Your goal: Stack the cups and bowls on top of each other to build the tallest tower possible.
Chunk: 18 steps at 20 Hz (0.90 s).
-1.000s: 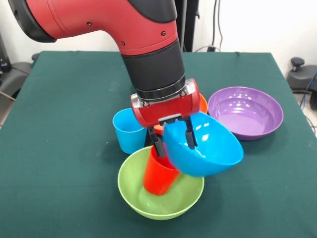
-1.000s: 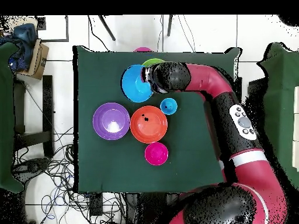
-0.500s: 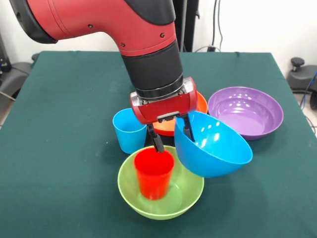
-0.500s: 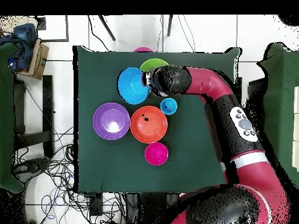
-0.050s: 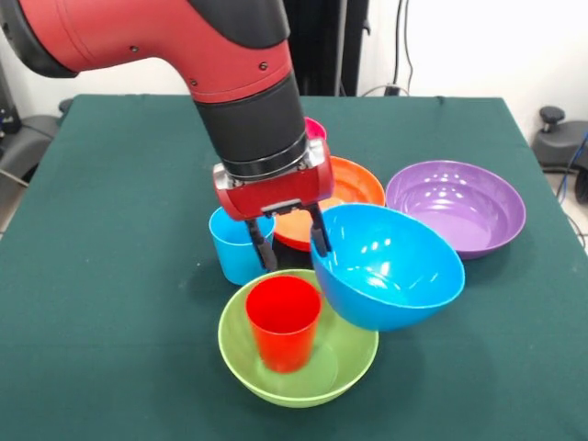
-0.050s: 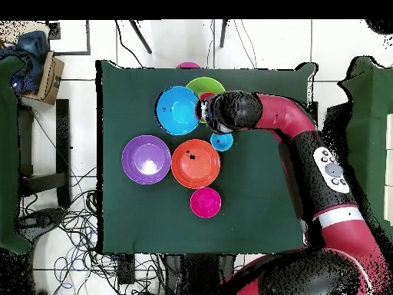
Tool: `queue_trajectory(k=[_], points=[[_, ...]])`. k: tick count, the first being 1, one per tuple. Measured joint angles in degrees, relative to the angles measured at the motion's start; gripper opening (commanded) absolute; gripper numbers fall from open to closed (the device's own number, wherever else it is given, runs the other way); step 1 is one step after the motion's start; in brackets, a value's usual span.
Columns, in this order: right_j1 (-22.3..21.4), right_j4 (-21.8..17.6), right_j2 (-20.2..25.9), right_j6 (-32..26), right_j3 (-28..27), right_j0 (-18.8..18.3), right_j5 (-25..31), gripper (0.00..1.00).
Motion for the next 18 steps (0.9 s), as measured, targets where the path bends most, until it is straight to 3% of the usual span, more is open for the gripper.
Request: queue_trajectory(k=[6,7,18], points=[[0.1,-0.2,0.0,0.0,0.0,-0.6,0.9,1.0],[0.1,-0.4,0.0,0.0,0.0,-1.0,0.9,0.0],[0.8,-0.3,0.0,0.0,0.0,-1.7,0.9,0.0]])
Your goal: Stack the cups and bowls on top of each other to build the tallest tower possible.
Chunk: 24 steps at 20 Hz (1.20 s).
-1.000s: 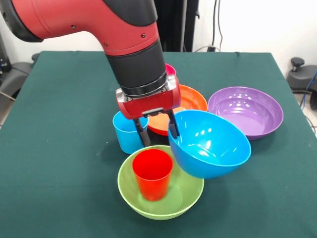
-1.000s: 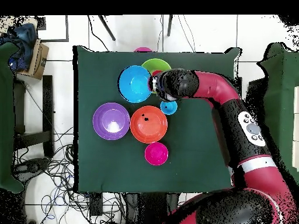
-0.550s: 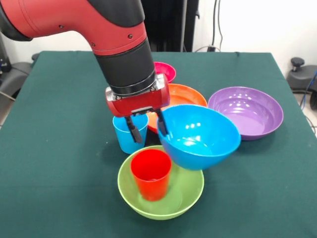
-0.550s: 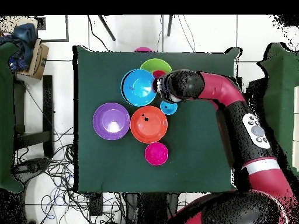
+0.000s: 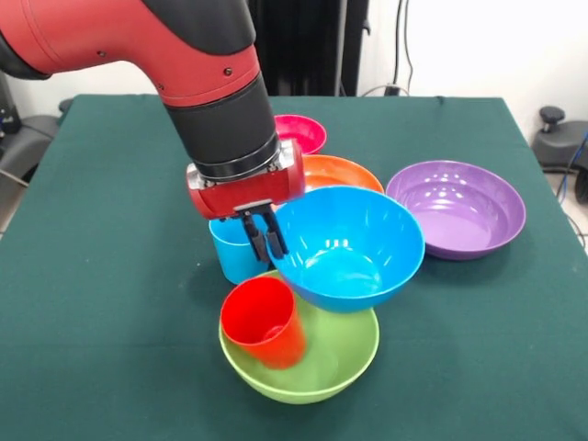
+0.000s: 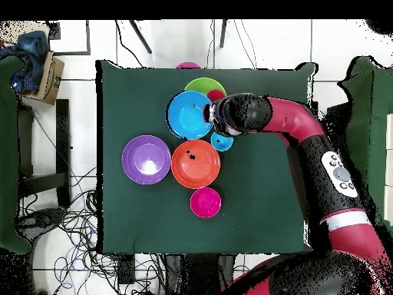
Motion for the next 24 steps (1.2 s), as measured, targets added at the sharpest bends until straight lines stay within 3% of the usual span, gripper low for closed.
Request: queue_trajectory(k=[15,24], points=[[0.7,0.1,0.7,0.0,0.0,0.0,0.3,0.0],[-0.2,2.6,2.0,0.0,-0.1,0.0,4.1,0.0]])
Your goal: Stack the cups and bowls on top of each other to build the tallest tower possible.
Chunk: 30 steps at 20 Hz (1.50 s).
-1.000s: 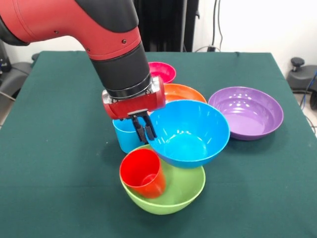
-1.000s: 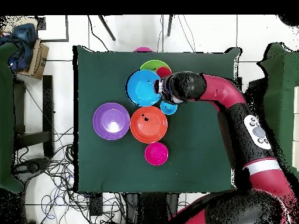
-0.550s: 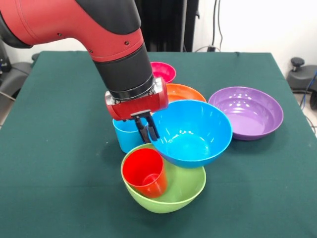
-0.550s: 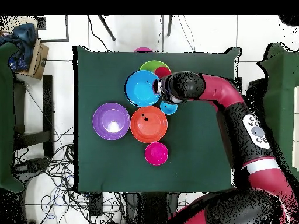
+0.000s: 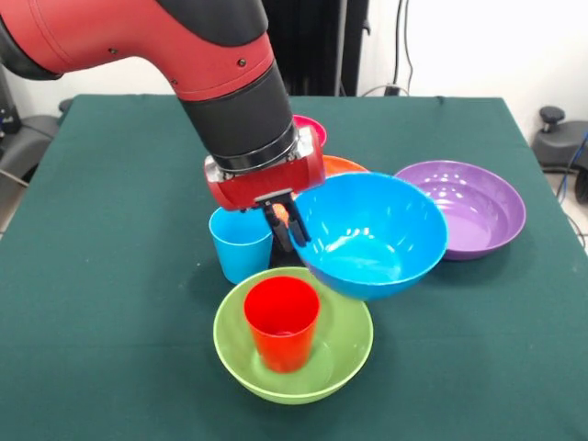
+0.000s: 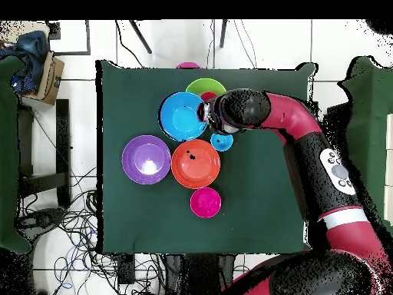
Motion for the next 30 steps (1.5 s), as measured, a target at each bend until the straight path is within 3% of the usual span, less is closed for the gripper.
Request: queue_trajectory(k=[10,21,30], points=[[-1.3,3.3,2.0,0.0,-0.2,-0.4,5.3,0.0],[-1.8,3.5,3.8,0.0,-0.3,-3.5,6.6,0.0],[-1.9,2.7,3.7,0.0,-4.6,-5.8,6.6,0.0]])
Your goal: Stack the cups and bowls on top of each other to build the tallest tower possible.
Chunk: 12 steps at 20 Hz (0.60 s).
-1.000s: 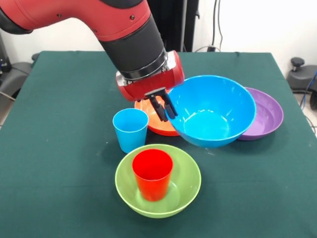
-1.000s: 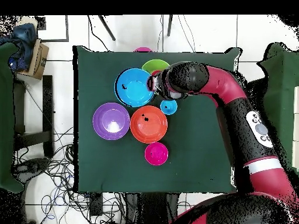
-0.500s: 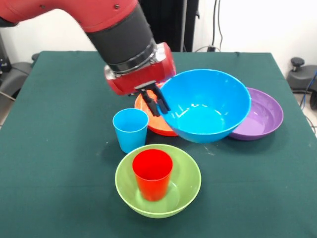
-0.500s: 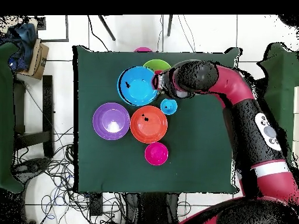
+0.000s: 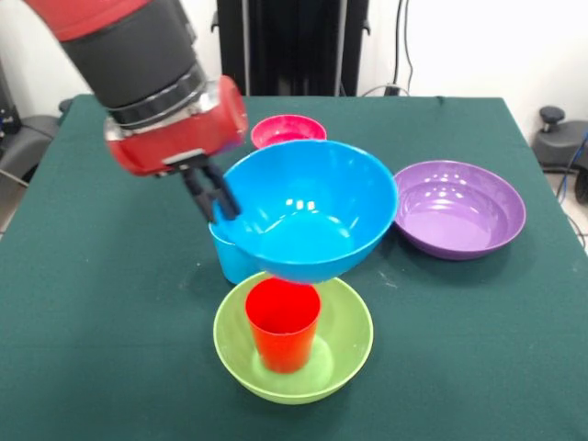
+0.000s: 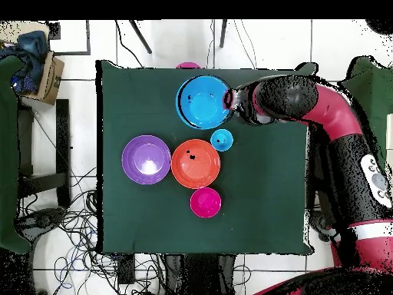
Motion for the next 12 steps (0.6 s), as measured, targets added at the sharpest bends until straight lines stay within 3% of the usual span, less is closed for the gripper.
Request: queue_trajectory(k=[7,12], points=[[1.3,-0.8,0.0,0.0,-6.6,0.2,0.0,0.0],[2.6,-1.6,-0.1,0.0,-8.4,0.2,0.0,0.0]])
